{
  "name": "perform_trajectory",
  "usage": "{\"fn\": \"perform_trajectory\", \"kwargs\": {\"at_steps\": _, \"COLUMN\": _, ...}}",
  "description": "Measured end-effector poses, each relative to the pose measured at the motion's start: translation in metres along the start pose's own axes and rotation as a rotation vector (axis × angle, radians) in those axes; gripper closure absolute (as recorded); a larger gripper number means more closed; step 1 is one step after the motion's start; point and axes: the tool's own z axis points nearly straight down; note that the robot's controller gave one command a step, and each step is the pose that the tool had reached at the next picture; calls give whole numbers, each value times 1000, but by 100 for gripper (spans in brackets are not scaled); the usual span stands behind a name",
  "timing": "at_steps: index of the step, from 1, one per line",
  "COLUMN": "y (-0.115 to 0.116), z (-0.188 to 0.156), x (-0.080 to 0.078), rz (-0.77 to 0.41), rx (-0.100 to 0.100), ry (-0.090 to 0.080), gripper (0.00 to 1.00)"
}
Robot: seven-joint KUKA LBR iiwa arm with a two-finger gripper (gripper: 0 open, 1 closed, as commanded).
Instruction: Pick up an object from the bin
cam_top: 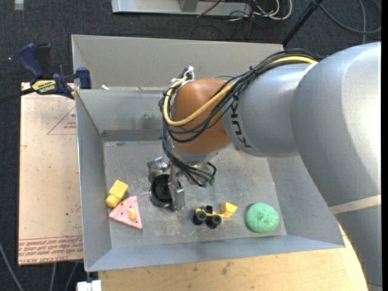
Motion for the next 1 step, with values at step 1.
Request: {"fn": "perform_trajectory", "kwargs": {"at_steps": 1, "y": 0, "z": -14, "x": 1, "rz": 0, "rx": 0, "ry": 5, "gripper": 100}}
